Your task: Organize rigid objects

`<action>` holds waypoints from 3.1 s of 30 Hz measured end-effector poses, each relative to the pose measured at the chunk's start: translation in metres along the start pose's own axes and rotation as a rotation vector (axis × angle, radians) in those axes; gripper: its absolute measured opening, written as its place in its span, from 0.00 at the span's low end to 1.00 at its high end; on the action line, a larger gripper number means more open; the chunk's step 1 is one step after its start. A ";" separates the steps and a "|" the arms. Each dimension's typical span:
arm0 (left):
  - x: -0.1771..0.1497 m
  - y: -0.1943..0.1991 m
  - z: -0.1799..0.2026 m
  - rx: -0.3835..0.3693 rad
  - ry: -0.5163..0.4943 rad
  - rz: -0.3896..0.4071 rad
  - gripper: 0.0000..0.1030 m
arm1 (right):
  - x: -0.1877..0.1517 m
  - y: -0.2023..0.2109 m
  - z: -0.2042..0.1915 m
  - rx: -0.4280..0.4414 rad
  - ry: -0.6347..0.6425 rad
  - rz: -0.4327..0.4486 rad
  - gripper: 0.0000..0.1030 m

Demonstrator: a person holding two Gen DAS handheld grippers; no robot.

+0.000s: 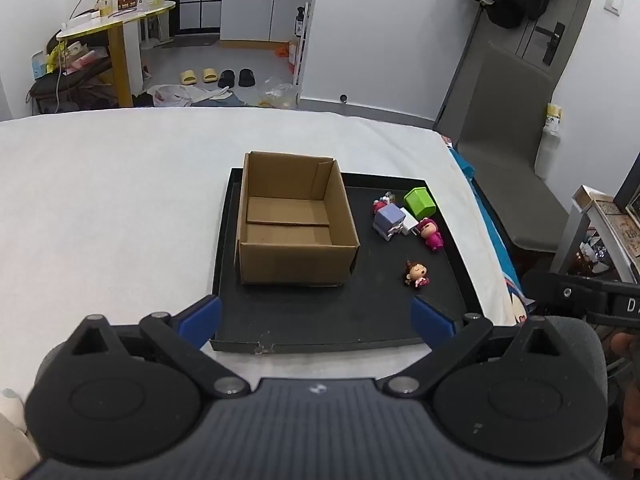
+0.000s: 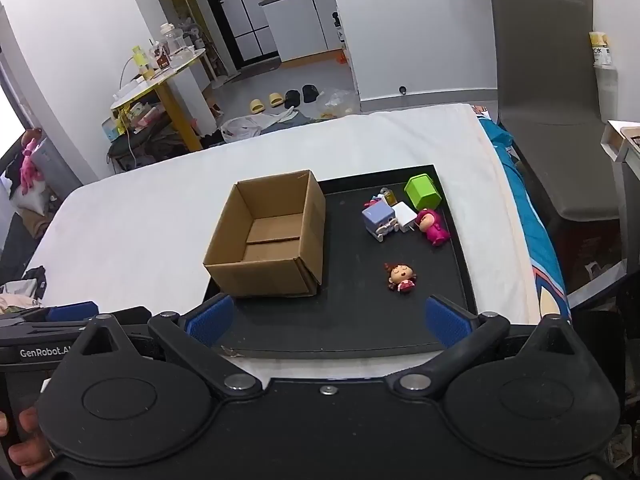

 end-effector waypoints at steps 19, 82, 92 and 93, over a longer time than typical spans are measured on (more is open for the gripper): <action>-0.005 -0.005 -0.001 -0.020 0.015 -0.018 0.97 | -0.009 -0.004 0.010 -0.003 -0.014 -0.018 1.00; -0.010 -0.008 -0.004 -0.023 0.014 -0.036 0.97 | -0.013 -0.008 0.019 -0.013 -0.025 -0.013 1.00; -0.011 -0.012 -0.002 -0.018 0.005 -0.045 0.97 | -0.013 -0.008 0.020 -0.013 -0.024 -0.011 1.00; -0.011 -0.012 -0.002 -0.019 0.006 -0.046 0.97 | -0.013 -0.008 0.021 -0.011 -0.025 -0.011 1.00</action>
Point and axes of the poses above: each gripper's, at about its wrist camera, not at the fingertips, and y roughly against the way its jaws point, z to its right, x to its top, the point moved 8 cm from there along -y, roughly the way its jaws point, and after that the axes turned 6 degrees about -z, right-handed, at the moved point
